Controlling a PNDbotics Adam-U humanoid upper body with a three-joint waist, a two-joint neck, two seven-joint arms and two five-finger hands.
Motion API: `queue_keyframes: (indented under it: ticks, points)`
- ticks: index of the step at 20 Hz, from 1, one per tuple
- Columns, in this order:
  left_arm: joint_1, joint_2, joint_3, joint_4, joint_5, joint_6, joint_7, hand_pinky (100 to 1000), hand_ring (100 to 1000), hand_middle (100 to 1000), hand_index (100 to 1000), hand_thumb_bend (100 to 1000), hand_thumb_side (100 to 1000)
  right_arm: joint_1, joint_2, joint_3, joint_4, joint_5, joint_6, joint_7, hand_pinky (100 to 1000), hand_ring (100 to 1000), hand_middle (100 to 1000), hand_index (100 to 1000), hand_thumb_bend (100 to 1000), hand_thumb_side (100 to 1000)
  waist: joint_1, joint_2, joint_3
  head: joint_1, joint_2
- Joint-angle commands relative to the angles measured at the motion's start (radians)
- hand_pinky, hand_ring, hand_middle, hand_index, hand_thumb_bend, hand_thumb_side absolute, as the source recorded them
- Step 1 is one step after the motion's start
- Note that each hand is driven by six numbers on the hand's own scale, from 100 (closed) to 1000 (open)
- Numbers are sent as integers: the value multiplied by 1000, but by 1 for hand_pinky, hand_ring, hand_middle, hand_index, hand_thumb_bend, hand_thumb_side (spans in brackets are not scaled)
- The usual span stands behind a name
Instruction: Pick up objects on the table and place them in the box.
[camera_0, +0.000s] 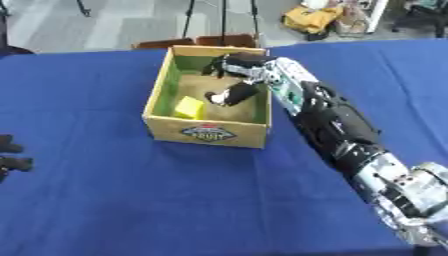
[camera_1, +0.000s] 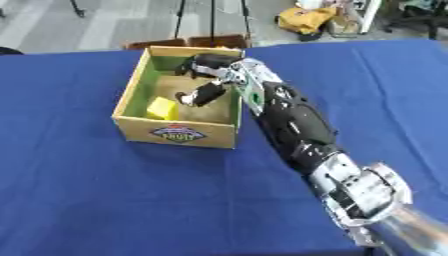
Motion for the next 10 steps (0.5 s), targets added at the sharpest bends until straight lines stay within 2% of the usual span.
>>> queue_keyframes:
  ticks: [1,5,10]
  points:
    - [-14,12,4,-15,3,-3,1,725,498,583,732,746,922,-25,-37,0,-54,-33,-2,-18,817,778,826,915,187,595,1,-14,-4,4,-11]
    - [-13,14,8,-15,2,-3,5,724,498,582,732,747,922,-20,-68,17,-130,-96,-12,-28,815,773,819,914,169,590,-1,-14,-15,12,-14]
    - [-12,18,13,-15,-1,-4,10,724,498,582,732,747,921,8,-123,44,-263,-228,-5,-23,813,767,810,917,154,565,-3,-15,-33,23,-15]
